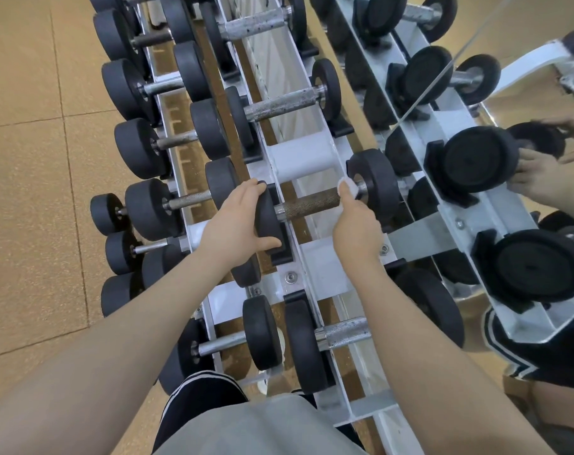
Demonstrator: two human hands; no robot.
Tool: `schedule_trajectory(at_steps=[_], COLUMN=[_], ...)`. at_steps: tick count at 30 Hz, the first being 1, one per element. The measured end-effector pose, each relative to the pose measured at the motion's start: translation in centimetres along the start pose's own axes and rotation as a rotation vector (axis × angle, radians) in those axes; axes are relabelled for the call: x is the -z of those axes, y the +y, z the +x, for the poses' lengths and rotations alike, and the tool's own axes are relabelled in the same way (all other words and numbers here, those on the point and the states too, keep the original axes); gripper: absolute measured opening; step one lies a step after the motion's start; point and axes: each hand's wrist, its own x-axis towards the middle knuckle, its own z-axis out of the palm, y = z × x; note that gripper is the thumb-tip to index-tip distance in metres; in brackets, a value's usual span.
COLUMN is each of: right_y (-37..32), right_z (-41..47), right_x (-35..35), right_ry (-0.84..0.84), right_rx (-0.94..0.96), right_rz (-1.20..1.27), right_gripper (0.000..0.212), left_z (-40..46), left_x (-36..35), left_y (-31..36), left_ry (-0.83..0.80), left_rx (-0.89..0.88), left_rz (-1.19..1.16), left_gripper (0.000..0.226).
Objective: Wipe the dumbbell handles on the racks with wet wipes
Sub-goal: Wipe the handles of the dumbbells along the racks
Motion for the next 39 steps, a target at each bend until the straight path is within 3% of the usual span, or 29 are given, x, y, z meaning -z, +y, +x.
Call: schedule_trajectory(at_steps=[4, 7, 9, 14, 15, 18, 20, 22, 25, 32, 34, 39], right_y=[-2.1, -1.6, -0.2, 2.5, 2.0, -0.3, -0.7, -0.6, -0.6, -4.5, -4.6, -2.6], right_z=[-0.8, -0.8, -0.5, -0.1, -0.2, -1.8, -2.6, -2.9, -2.5, -0.6, -0.3, 0.7], right_x=[-1.0, -1.7, -1.2, -0.8, -0.8, -0.5, -0.8, -1.4, -2.7, -4.5, -4.6, -3.9], right_ry=[-0.073, -0.109, -0.081, 0.149, 0.120, -0.067, -0.265, -0.456, -0.505, -0.582, -0.594, -0.478], right_rx=[0.266, 0.432, 0.411, 0.132, 0.086, -0.175, -0.454, -0.709, -0.808, -0.732, -0.727, -0.771], right_rz=[-0.022, -0.103, -0.162, -0.130, 0.070, 1.062, 1.465, 1.685, 1.744, 1.820, 1.780, 1.961], right_gripper=[0.063, 0.071, 0.072, 0.069, 0.066, 0.042, 0.027, 0.019, 0.026, 0.011, 0.018, 0.017], left_z=[-0.1, 0.0, 0.0, 0.0, 0.0, 0.0, 0.0, 0.1, 0.1, 0.2, 0.2, 0.1], left_x=[-0.1, -0.1, -0.1, -0.1, -0.1, -0.1, -0.1, -0.2, -0.1, -0.3, -0.3, -0.3], left_y=[0.0, 0.0, 0.0, 0.0, 0.0, 0.0, -0.1, -0.2, -0.2, -0.2, -0.2, -0.3], left_ry=[0.004, 0.009, 0.007, 0.006, 0.009, 0.009, 0.010, 0.014, 0.017, 0.022, 0.022, 0.013], left_rx=[-0.002, -0.002, 0.000, -0.003, -0.002, 0.006, 0.002, -0.002, 0.000, -0.006, -0.007, -0.009], left_rz=[-0.001, -0.004, -0.004, -0.011, -0.012, -0.016, -0.017, -0.020, -0.021, -0.009, -0.007, -0.023], left_gripper=[0.094, 0.095, 0.095, 0.095, 0.095, 0.095, 0.095, 0.095, 0.096, 0.096, 0.096, 0.095])
